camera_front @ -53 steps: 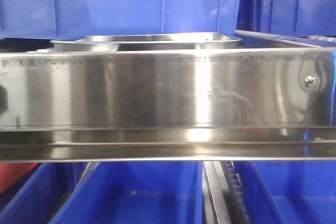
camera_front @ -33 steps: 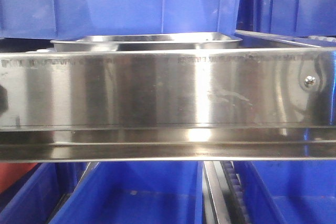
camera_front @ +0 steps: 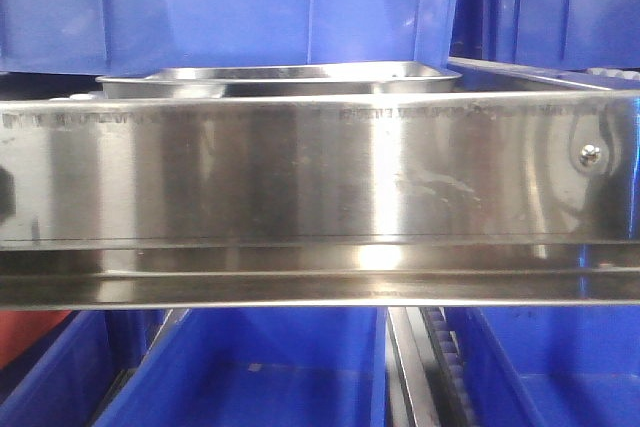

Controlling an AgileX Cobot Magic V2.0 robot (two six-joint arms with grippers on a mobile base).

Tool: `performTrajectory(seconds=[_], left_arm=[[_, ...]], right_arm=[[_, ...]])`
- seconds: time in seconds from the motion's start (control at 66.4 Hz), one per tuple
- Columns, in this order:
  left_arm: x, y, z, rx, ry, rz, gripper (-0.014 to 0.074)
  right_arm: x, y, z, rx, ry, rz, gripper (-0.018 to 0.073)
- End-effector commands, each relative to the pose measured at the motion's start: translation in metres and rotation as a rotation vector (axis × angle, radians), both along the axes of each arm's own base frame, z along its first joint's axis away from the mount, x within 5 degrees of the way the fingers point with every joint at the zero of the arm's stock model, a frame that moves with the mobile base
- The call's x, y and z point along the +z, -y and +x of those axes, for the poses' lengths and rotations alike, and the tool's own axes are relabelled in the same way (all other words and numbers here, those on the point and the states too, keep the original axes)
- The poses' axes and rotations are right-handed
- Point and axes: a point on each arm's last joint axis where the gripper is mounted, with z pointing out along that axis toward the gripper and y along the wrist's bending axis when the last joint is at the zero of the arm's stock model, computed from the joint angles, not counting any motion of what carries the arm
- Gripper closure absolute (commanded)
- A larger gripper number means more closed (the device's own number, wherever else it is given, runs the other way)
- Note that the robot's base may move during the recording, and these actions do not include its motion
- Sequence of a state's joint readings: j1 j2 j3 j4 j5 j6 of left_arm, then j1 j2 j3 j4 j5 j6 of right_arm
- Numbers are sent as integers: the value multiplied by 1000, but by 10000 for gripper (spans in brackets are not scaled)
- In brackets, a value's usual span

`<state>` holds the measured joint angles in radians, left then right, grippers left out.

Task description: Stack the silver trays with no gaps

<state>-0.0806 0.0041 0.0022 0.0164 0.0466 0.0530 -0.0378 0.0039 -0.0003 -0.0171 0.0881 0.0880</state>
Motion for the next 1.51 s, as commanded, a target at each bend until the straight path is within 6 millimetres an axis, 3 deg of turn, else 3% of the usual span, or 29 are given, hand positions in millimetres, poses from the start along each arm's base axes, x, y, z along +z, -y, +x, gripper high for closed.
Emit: performTrajectory(seconds=[0.0, 0.573, 0.784, 1.025, 1.145, 1.356, 1.492], left_arm=[[3, 0, -1, -6, 27, 16, 612], [3, 0, -1, -6, 27, 16, 612], [4, 0, -1, -6, 38, 15, 612], [16, 1, -2, -9, 175, 0, 612], [39, 0, -7, -8, 217, -4, 612], [84, -2, -21, -1, 165, 0, 612], [111, -1, -17, -11, 88, -29, 612]], right_arm=[[2, 0, 0, 1, 21, -9, 575], [2, 0, 0, 1, 24, -9, 575], [12, 0, -1, 3, 133, -13, 575], [40, -1, -9, 7, 454, -25, 575], [63, -1, -15, 10, 495, -11, 575], [116, -1, -32, 5, 449, -9, 575], [141, -1, -28, 1, 277, -1, 575]])
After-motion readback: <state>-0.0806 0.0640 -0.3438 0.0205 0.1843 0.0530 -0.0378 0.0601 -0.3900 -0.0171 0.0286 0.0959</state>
